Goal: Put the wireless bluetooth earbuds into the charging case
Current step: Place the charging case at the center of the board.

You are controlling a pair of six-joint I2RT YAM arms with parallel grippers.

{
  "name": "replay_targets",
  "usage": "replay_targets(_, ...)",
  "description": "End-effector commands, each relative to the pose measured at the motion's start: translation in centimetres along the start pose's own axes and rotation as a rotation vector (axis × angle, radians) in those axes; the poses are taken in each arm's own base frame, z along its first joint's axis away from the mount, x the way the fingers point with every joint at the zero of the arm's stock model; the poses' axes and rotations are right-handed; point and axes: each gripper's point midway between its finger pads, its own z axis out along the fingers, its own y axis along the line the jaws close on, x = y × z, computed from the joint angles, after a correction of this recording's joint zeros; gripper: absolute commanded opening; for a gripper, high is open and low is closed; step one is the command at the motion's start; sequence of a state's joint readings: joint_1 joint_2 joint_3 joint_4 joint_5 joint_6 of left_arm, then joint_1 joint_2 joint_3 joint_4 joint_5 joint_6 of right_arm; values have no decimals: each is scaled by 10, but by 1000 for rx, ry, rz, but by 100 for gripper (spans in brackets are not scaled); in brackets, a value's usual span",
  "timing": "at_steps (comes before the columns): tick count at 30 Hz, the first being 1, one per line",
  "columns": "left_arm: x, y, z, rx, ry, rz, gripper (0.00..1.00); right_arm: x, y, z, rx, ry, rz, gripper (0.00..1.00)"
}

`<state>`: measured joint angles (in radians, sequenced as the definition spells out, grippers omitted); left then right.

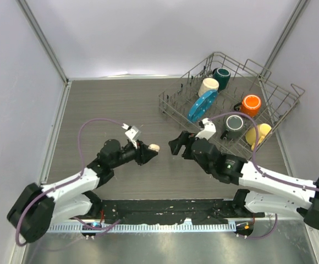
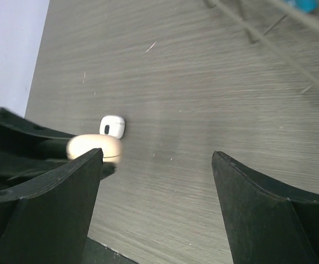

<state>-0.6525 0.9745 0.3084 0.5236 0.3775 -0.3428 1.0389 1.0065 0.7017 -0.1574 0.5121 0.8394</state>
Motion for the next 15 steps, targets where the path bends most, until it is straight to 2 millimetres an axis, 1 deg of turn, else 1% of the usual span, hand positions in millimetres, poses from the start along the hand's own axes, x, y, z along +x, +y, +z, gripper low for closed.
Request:
replay_targets(1,34,22,18,-116,120,-233,0,-31,-25,-16,95,-145,59,86)
replay_targets(2,52,29,23,-137,170,-280,0,-32,-29,-19,105,-149,59,86)
replay_targets(3,56,30,27,-139,185,-301,0,-38,-30,-23,103,-168,72,86)
replay_targets(4,55,31,33,-140,178,-335,0,-39,-31,-25,104,-172,75,86)
replay_targets(5,59,33,36,-147,188,-355,0,-40,-32,-27,104,-174,76,86)
replay_targets(6,71,38,40,-166,218,-380,1,-42,-34,-31,104,-181,81,85)
replay_targets(7,66,37,44,-156,188,-402,2,-44,-34,-33,105,-184,87,86)
replay_targets(8,66,38,46,-153,181,-411,3,-44,-36,-34,107,-185,89,86)
replay_targets(9,73,40,48,-163,196,-424,7,-44,-37,-36,107,-185,91,85)
replay_targets(14,81,52,52,-227,227,-450,16,-45,-43,-41,112,-196,102,86)
replay_targets(15,81,53,53,-236,228,-453,21,-44,-44,-41,111,-197,103,85)
